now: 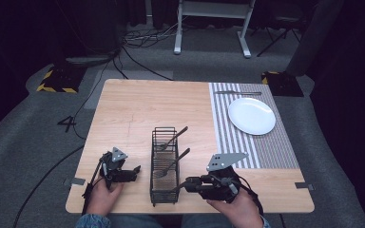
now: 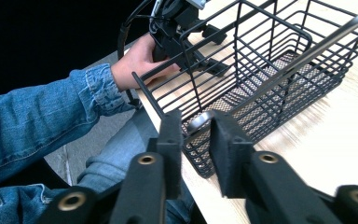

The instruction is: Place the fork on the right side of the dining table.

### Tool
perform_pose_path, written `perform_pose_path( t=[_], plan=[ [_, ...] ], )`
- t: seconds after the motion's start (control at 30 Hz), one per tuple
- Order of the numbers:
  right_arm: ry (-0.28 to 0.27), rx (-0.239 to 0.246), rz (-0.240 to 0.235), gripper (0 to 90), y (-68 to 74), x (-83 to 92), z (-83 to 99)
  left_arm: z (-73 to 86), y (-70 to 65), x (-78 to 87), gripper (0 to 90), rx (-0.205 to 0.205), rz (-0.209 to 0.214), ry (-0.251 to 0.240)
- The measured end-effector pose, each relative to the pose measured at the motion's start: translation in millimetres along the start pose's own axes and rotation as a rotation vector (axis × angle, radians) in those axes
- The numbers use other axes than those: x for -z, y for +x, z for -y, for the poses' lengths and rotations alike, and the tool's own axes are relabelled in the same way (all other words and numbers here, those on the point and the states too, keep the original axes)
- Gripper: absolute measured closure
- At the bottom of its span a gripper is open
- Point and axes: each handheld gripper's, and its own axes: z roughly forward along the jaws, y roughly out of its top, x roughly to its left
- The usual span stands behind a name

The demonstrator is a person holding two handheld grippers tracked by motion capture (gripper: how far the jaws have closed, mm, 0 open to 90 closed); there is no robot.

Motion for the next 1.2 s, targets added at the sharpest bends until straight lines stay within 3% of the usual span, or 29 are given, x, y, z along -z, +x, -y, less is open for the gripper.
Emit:
perform_pose_path(
  t=[0.23,0.4,0.67,1.2],
  plan=[
    [-0.026,0.068,0.057,85.7,11.2,3.9,-3.0,0.0,0.0,0.0,13.6,0.000,0.000,0.000],
    [-0.050,0.089,0.070,86.6,15.7,8.0,-6.3,0.0,0.0,0.0,13.6,0.000,0.000,0.000],
    [-0.129,0.066,0.048,86.8,13.7,25.4,-10.7,-0.9,0.2,-0.7,13.5,0.002,0.000,0.002],
    [-0.259,0.059,0.065,86.8,8.6,78.6,-24.0,-0.2,-0.6,-0.2,13.4,0.003,-0.004,0.001]
  ],
)
